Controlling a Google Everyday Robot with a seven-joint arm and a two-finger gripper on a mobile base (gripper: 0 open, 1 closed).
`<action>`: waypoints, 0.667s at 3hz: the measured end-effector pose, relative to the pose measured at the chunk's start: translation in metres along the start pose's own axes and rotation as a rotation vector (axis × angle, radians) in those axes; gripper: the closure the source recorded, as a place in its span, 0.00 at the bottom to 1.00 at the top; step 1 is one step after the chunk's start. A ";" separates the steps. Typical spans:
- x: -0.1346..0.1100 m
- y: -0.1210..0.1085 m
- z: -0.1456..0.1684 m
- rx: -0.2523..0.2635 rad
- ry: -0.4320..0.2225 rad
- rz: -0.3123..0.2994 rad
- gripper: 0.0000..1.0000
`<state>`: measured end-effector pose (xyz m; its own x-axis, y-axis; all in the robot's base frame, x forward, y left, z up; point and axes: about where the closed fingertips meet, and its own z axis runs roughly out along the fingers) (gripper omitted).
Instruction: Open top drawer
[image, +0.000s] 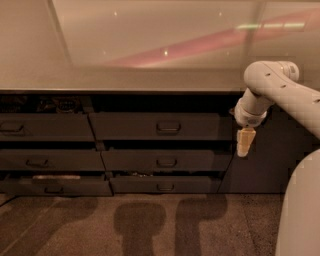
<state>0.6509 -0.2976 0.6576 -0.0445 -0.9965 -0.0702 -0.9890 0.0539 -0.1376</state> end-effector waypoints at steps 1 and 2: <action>0.000 0.000 0.000 0.000 0.000 0.000 0.00; 0.000 0.000 0.000 0.000 0.000 0.000 0.18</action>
Offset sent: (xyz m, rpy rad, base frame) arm 0.0000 0.0000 0.0000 0.0000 0.0000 0.0000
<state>0.6509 -0.2976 0.6576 -0.0445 -0.9965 -0.0702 -0.9890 0.0539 -0.1375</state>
